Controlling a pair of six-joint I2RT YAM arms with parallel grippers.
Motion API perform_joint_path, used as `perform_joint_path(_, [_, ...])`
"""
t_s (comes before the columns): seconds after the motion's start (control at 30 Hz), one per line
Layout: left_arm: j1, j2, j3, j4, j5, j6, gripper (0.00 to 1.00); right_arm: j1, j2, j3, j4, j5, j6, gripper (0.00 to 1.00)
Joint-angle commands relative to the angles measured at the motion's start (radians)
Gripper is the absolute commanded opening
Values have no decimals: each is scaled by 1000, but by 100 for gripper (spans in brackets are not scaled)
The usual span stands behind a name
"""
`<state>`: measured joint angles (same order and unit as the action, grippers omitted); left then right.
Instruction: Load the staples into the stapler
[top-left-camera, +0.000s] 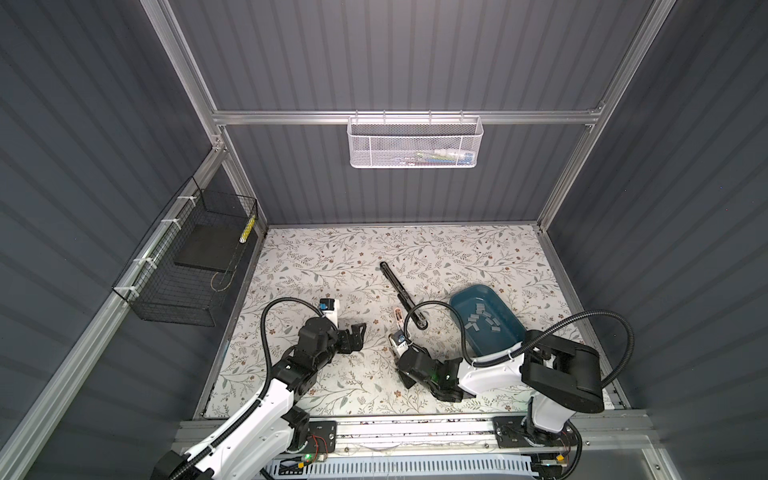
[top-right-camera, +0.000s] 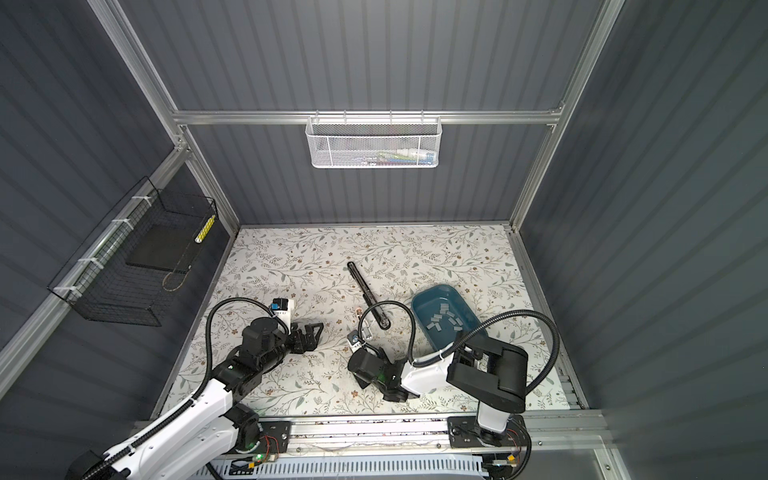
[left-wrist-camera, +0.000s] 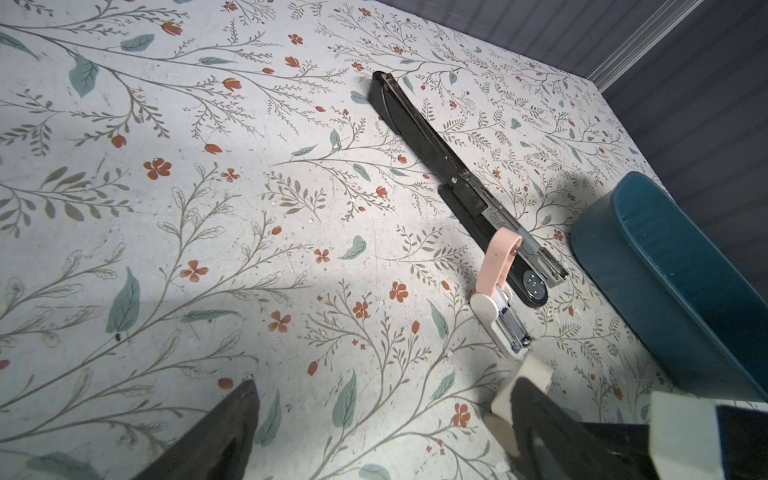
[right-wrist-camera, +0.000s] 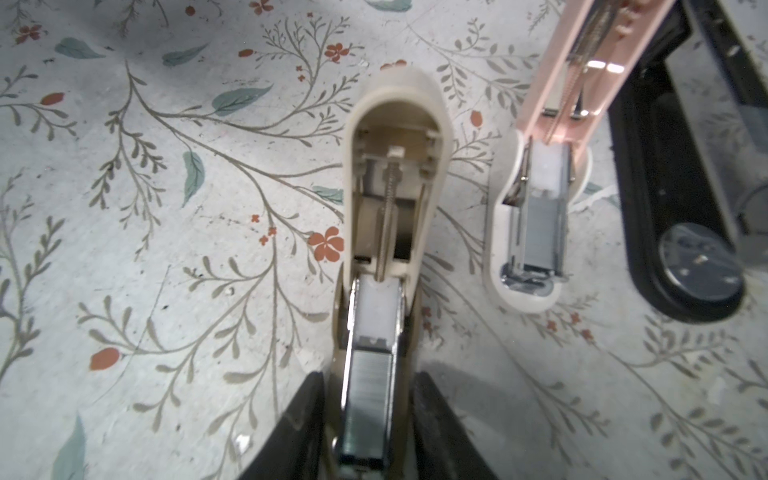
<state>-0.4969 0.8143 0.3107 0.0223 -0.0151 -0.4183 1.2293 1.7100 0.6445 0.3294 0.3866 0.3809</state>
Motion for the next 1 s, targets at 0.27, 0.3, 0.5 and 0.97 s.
perform_joint_path(0.27, [-5, 67, 44, -11, 2, -36, 97, -11, -80, -2, -159, -35, -162, 39])
perform_joint_path(0.3, [-6, 78, 49, -8, 8, -65, 97, -10, -87, -8, -156, -44, -173, 41])
perform_joint_path(0.5, [-5, 117, 56, 21, 46, -131, 98, -13, -89, -19, -154, -55, -216, 46])
perform_joint_path(0.97, [-6, 109, 51, -7, -11, -154, 98, -59, -30, 26, -200, -174, -196, 43])
